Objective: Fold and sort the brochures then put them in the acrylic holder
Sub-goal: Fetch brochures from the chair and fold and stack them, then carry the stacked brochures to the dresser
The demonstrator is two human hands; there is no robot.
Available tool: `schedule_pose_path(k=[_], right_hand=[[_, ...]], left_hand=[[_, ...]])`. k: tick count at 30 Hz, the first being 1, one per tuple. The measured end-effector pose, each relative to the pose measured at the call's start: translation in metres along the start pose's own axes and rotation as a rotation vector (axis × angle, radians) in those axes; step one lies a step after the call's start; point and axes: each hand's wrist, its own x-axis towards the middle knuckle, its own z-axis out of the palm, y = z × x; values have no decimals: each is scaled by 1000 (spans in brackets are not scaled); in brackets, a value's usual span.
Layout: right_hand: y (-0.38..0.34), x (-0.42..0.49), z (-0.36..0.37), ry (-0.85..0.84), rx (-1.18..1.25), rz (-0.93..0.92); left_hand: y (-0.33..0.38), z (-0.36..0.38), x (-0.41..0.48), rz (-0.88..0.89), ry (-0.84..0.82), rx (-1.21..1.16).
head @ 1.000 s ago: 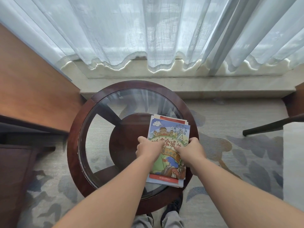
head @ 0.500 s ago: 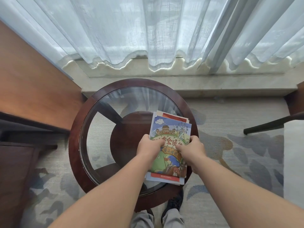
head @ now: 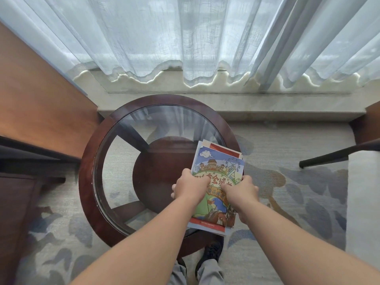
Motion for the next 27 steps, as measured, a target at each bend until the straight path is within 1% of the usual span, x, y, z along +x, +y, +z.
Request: schedule_pose_path(k=[4, 8, 11, 14, 17, 20, 22, 25, 27], right_hand=[[1, 5, -6, -24, 14, 9], [6, 5, -10, -82, 55, 8], [4, 1, -17, -124, 146, -44], [-10, -5, -27, -208, 267, -112], [-38, -20, -39, -286, 327, -203], [-73, -50, -46, -357, 361, -286], [-95, -76, -50, -438, 361, -318], [-128, -119, -56, -540, 344, -405], [-150, -155, -54, -540, 342, -492]], left_hand=[[-4, 5, 0, 68, -19, -96], [-7, 5, 0, 10, -86, -220], [-3, -2, 1, -12, -132, -392], [5, -17, -6, -2, -174, -573], [18, -43, -21, 48, -222, -705], [29, -84, -41, 141, -251, -767], [34, -114, -58, 207, -252, -794], [41, -160, -90, 289, -221, -847], [43, -193, -113, 333, -153, -878]])
